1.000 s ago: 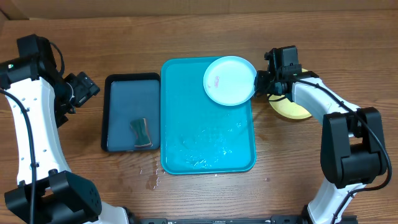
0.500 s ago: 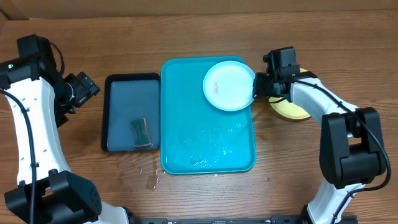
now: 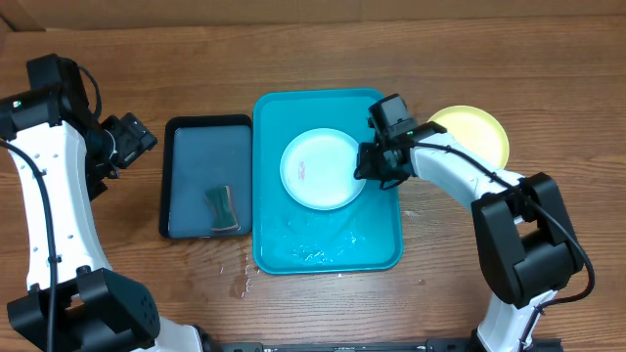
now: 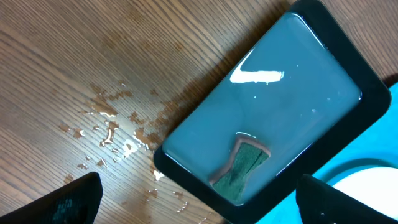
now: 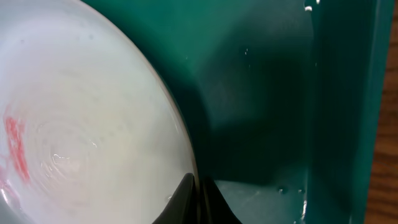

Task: Clean dirty plates on tray and stack at the side
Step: 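Reach the left gripper over the black tray toward the sponge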

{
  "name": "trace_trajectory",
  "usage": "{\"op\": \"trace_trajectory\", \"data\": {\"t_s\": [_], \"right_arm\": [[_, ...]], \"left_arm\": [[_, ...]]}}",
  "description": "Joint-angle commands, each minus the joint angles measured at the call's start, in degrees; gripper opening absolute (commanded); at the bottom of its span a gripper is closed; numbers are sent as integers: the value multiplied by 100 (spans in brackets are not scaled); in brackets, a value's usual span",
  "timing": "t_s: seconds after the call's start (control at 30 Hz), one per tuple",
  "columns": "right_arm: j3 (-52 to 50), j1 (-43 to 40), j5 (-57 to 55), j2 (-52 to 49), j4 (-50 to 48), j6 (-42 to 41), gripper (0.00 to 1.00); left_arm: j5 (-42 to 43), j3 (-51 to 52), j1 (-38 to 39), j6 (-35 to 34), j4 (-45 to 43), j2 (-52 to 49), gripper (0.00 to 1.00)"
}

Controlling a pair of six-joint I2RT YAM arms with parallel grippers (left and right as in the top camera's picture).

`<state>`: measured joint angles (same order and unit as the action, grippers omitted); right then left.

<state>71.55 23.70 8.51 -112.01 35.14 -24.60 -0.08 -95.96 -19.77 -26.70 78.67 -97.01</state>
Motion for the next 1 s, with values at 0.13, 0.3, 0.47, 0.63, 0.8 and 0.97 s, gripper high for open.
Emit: {"op": "trace_trajectory", "data": {"t_s": [0.13, 0.3, 0.47, 0.63, 0.8, 0.97], "right_arm": [[90, 142, -511, 111, 72, -846, 24], [87, 142, -610, 109, -37, -837, 26], [90, 142, -592, 109, -76, -846, 4], [90, 142, -590, 111, -26, -846, 4], [90, 142, -590, 111, 39, -841, 4], [90, 142, -588, 111, 166, -844, 5]], "left_arm": [[-52, -72, -9, -74, 15, 111, 100], [-52, -72, -9, -74, 15, 111, 100], [-52, -72, -9, -74, 15, 111, 100], [-52, -72, -9, -74, 15, 111, 100], [-52, -72, -9, -74, 15, 111, 100], [-52, -72, -9, -74, 15, 111, 100]]}}
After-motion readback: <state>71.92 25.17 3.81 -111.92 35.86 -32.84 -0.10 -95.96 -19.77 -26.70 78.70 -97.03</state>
